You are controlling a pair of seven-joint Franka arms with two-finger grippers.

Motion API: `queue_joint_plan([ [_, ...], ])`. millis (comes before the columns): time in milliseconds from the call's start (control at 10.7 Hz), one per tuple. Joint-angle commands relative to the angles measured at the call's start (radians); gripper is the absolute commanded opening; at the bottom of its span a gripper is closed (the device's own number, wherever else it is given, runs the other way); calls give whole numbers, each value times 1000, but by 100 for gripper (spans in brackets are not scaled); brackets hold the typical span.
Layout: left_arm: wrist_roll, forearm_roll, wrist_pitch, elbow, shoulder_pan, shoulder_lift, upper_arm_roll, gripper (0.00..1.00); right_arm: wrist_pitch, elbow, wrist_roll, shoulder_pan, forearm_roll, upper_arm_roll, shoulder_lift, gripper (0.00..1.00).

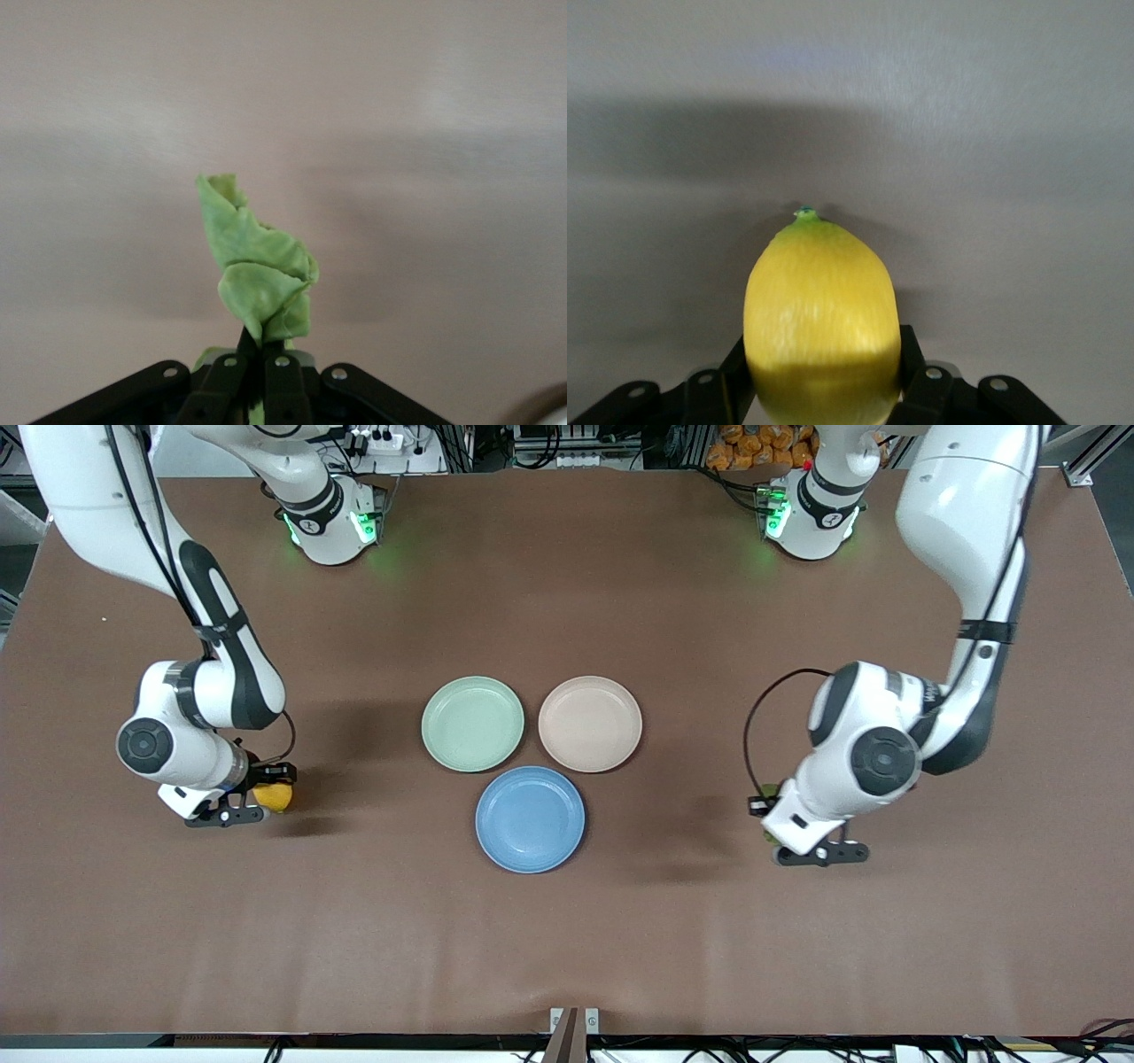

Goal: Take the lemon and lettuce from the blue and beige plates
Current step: 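Carry the lettuce with the left gripper while the right gripper lowers the lemon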

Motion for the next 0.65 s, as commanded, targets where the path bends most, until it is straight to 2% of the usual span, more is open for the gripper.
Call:
queue_joint_plan([
  [0, 97, 20, -13, -11, 57, -5, -13, 0, 30, 17, -3, -21, 12, 7, 31, 55],
  [93, 104, 6, -13, -11, 76, 7, -13, 76, 28, 19, -12, -21, 11, 7, 25, 100],
  [187, 107, 16, -11, -11, 82, 12, -13, 100, 25, 29, -7, -19, 11, 7, 6, 100],
  [280, 107, 6, -11, -13, 86, 12, -15, 100, -8, 46, -9, -19, 12, 5, -13, 100],
  [561, 90, 4, -10, -20, 74, 7, -26, 100, -299, 190, -6, -16, 14, 5, -43, 100],
])
